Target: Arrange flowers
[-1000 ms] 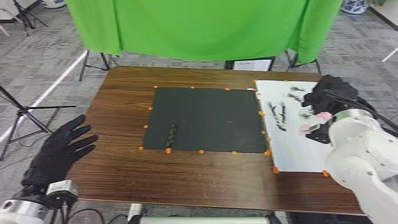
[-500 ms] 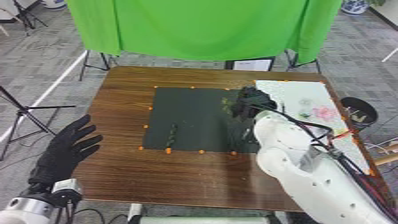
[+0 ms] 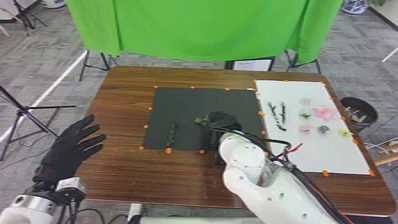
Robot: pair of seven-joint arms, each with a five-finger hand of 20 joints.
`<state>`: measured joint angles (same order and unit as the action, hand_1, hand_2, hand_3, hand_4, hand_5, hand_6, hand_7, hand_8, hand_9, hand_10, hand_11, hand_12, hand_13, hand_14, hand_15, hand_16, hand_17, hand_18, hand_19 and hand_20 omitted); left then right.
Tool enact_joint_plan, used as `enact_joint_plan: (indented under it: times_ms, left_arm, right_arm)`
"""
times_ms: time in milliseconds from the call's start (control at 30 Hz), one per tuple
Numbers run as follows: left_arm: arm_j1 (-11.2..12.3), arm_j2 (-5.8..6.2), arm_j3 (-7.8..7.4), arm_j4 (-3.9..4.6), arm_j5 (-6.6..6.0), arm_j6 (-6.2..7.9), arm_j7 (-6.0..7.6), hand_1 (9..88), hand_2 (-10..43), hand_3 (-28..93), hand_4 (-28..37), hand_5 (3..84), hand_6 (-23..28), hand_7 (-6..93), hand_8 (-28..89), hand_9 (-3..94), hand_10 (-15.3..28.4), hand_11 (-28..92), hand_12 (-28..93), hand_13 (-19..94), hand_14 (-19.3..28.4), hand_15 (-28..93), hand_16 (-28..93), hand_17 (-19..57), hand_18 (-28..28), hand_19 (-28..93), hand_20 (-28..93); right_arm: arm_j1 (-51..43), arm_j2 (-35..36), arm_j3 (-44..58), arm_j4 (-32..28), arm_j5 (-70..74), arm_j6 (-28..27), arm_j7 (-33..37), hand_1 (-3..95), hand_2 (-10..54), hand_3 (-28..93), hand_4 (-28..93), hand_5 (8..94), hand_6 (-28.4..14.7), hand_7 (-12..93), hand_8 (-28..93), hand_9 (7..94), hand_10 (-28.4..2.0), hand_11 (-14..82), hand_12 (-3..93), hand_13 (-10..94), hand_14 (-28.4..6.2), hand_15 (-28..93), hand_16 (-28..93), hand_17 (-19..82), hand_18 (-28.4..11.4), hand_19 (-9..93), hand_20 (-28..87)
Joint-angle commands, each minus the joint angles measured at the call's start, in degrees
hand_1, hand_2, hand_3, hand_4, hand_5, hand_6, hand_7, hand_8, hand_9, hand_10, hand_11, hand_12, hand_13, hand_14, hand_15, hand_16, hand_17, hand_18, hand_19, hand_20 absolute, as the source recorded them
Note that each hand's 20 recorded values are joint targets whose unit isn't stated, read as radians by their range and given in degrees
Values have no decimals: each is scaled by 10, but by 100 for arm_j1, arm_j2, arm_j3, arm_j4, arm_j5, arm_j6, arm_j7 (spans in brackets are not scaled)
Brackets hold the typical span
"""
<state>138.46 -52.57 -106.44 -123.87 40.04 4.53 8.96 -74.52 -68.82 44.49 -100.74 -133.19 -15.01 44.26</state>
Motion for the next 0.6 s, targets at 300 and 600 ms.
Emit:
enact_joint_plan:
  times_ms: [300,600]
  left_arm:
    - [-113,98,106,76,10,-72,-86,266,-34,698,-265,227,16,257,-146,201,106,247,169,187,150,369,-1,-91,221,413,134]
    - [-106,96,100,79,10,-69,-98,267,-38,696,-262,231,23,246,-136,196,114,245,170,180,155,380,0,-92,223,415,133]
  right_arm:
    - [-82,-347,-110,15,-186,260,-150,285,-82,930,-87,806,44,545,312,905,-70,627,505,866,-59,883,394,564,-229,932,781]
    - [-127,-365,-35,101,-205,100,-65,267,-40,910,-101,814,40,538,294,907,-68,625,498,867,-59,879,394,564,-230,932,779]
